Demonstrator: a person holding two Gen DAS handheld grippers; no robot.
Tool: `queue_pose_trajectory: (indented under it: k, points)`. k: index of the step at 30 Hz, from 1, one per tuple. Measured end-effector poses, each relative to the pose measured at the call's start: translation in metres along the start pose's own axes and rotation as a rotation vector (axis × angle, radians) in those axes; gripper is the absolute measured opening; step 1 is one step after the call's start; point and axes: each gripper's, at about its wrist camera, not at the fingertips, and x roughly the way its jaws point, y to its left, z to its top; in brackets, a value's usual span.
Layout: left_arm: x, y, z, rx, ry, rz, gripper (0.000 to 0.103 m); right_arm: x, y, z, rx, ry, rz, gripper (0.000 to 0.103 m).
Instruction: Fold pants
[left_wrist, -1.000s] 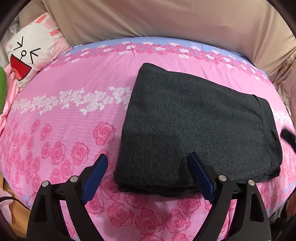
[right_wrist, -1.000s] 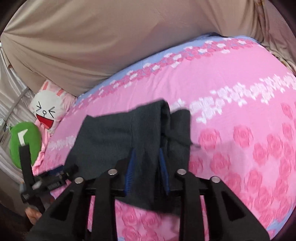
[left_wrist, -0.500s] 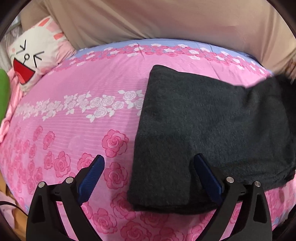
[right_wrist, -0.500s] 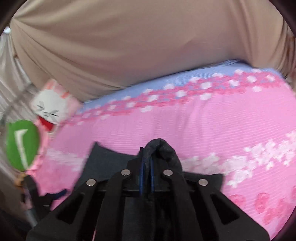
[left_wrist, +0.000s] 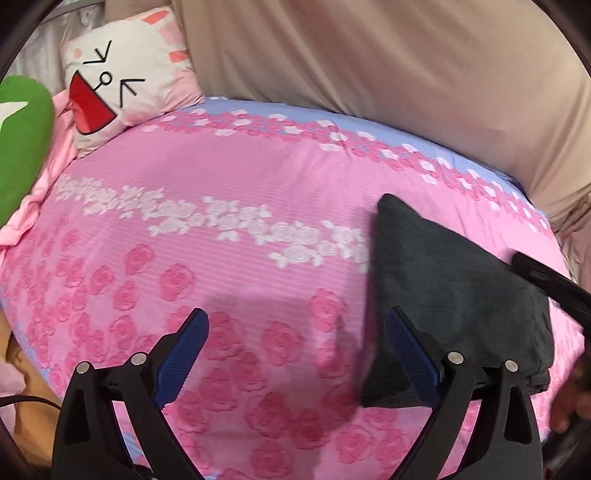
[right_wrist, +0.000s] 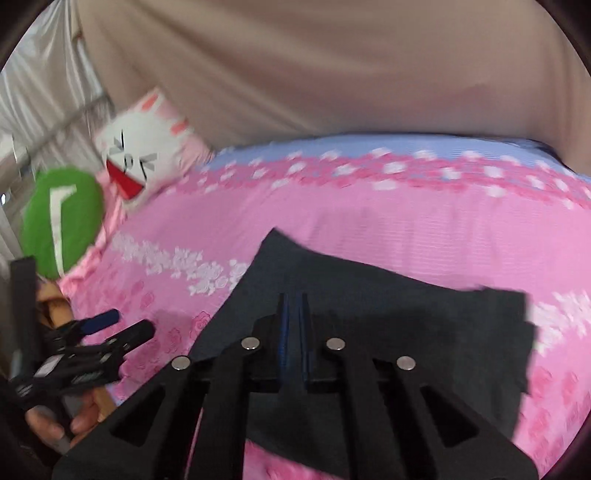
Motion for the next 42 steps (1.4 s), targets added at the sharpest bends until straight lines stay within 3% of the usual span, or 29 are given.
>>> queue_pose_trajectory:
  k: [3,4,9,14,16,18,20,22,24,25,26,29,32,36,42]
  points:
    - [0.003,0.009,-0.003,-0.001,0.02,0.003,0.095,0.089,0.015,0.009,0.034,0.189,0.026,0.004]
    - [0.002,0.014,-0.004,0.0,0.02,0.004,0.095,0.095,0.02,0.01,0.036,0.143,0.017,0.003]
    - [0.005,0.027,-0.008,-0.014,0.036,0.009,0.095,0.106,0.042,0.014,-0.022,0.121,-0.009,0.002]
    - [-0.002,0.026,-0.009,-0.005,0.027,0.008,0.095,0.029,0.028,-0.007,-0.007,0.018,0.062,0.002]
    - [-0.006,0.024,-0.01,0.004,0.016,0.005,0.095,0.006,0.022,-0.033,-0.023,0.06,0.087,0.002]
    - [-0.006,0.016,-0.01,0.009,0.019,-0.005,0.095,0.018,0.027,-0.07,-0.054,0.177,0.067,0.002]
    - [-0.004,0.003,-0.01,0.024,0.023,-0.026,0.095,0.017,0.035,-0.085,-0.089,0.091,0.042,0.002]
    - [-0.006,-0.013,-0.009,0.048,0.019,-0.025,0.095,0.007,0.034,-0.082,-0.055,0.077,0.045,0.002]
    - [-0.013,-0.027,-0.011,0.072,0.009,-0.041,0.095,-0.023,0.02,-0.078,-0.001,0.007,0.078,0.003]
    - [-0.016,-0.031,-0.013,0.081,0.006,-0.051,0.095,-0.043,0.009,-0.078,0.01,-0.037,0.033,0.003]
    - [-0.018,-0.037,-0.016,0.092,0.008,-0.065,0.095,-0.06,-0.002,-0.081,0.024,-0.072,-0.016,0.006]
    - [-0.015,-0.057,-0.026,0.133,0.041,-0.084,0.095,-0.107,-0.054,-0.103,0.153,-0.147,-0.141,0.039]
    - [-0.007,-0.082,-0.036,0.196,0.059,-0.078,0.095,-0.122,-0.107,-0.13,0.309,-0.124,-0.162,0.041]
    - [0.003,-0.115,-0.048,0.267,0.089,-0.07,0.095,-0.115,-0.133,-0.145,0.43,-0.097,-0.009,0.041]
    - [0.009,-0.135,-0.058,0.297,0.109,-0.041,0.095,-0.09,-0.149,-0.147,0.508,-0.092,0.1,0.041]
